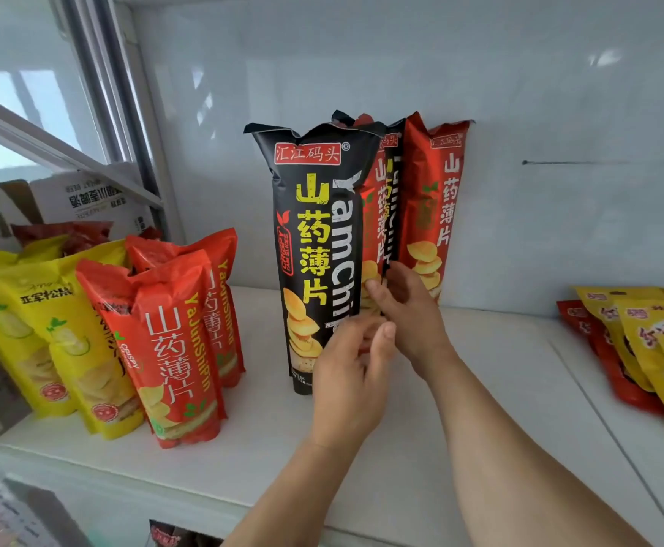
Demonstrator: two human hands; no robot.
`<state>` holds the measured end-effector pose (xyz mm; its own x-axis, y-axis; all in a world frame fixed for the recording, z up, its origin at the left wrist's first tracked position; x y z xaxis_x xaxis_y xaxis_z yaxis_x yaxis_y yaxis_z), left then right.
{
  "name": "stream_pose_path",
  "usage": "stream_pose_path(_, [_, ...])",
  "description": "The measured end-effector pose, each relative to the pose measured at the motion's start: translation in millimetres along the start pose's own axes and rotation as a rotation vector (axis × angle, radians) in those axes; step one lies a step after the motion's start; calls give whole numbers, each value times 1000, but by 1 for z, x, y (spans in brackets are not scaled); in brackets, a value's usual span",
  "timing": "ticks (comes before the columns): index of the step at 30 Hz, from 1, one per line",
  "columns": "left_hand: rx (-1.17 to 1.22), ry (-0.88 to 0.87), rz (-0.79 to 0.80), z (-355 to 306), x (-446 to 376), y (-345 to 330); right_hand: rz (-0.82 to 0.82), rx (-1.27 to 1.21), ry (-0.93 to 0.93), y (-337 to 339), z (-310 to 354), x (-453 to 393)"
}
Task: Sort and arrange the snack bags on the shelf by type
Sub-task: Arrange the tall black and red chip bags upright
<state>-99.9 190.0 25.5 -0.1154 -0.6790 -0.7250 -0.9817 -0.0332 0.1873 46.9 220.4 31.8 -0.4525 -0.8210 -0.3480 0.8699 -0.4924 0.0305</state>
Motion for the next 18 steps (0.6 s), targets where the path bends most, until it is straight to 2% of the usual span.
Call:
stream_pose_path(9, [-85, 87, 11, 21, -3, -4, 31, -26, -48, -14, -24, -17])
stream_pose_path(18, [-20, 115, 26, 20, -3, -10, 53, 82, -48, -9, -31, -11])
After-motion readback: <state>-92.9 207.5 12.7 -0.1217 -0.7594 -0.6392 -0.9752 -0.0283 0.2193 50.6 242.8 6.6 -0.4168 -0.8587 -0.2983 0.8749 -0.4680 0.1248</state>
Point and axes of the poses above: each hand's wrist, its own x-axis away from the middle knuckle, its own y-axis out of the back of the hand, z = x × y, the point moved 6 cm from there along -x, towards the middle knuckle, and after that the axes turned 8 degrees about -x, right-handed, at the moved point
